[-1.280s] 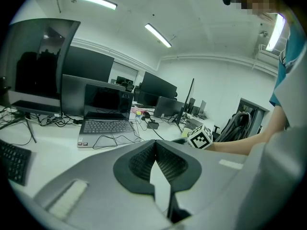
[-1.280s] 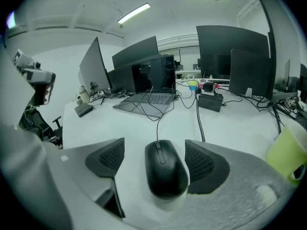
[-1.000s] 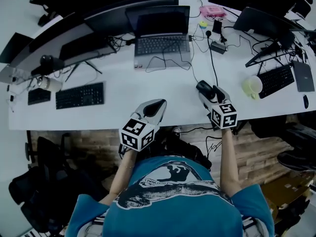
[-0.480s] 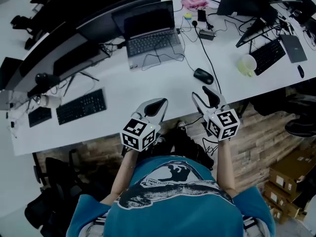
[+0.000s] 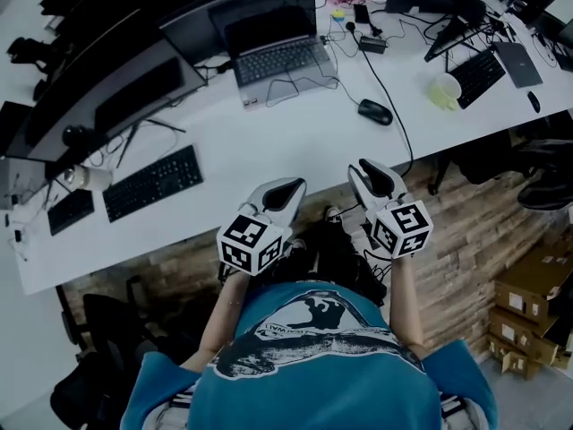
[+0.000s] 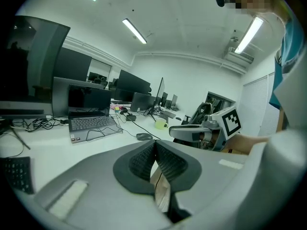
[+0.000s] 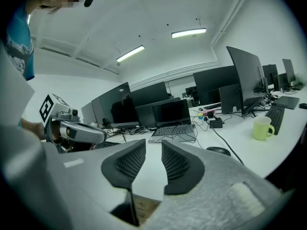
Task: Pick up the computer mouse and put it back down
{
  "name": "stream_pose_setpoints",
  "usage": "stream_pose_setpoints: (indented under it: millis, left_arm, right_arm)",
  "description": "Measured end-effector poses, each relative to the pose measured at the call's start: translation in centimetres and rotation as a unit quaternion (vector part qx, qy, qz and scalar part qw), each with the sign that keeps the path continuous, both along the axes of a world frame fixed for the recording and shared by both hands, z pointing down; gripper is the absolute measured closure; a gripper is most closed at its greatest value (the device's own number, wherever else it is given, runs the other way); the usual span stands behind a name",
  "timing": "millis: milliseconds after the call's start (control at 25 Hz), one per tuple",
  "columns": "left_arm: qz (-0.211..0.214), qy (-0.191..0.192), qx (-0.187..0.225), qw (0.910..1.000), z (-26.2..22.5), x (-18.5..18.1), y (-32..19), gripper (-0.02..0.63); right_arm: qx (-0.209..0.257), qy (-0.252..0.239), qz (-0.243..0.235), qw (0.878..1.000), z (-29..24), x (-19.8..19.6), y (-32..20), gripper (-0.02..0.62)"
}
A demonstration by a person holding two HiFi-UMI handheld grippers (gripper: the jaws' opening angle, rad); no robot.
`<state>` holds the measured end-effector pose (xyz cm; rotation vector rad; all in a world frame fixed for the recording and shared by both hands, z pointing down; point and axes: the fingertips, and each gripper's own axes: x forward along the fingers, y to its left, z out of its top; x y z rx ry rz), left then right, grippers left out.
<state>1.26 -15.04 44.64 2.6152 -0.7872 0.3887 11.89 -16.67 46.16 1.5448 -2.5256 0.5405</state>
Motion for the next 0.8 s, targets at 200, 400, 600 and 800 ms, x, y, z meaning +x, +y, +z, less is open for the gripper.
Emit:
stream_pose_setpoints:
  millis: [200,400,600,800]
  left_arm:
    - [0.001,0.005,0.004,1.0,0.0,-3.0,2.1,0.592]
    - [0.001,0.014,0.008,0.9999,-0.1,-5.0,3.6,0.592]
    - [-0.001,0.022,0.012,0.9997,-0.4,-6.8,4.7,0.592]
    - [-0.002,0.028,0.014,0.9995,-0.4,-8.0,5.6,0.592]
  right_arm:
    - [0.003,-0.001,0.006,1.0,-0.2,-3.1,2.3,0.534]
    - [0.004,0.003,0.008,1.0,-0.3,-5.5,4.0,0.577]
    - [0.002,0.01,0.004,1.0,-0.5,-7.6,5.3,0.594]
    - [0.011,0.021,0.0,1.0,-0.8,-9.1,6.3,0.594]
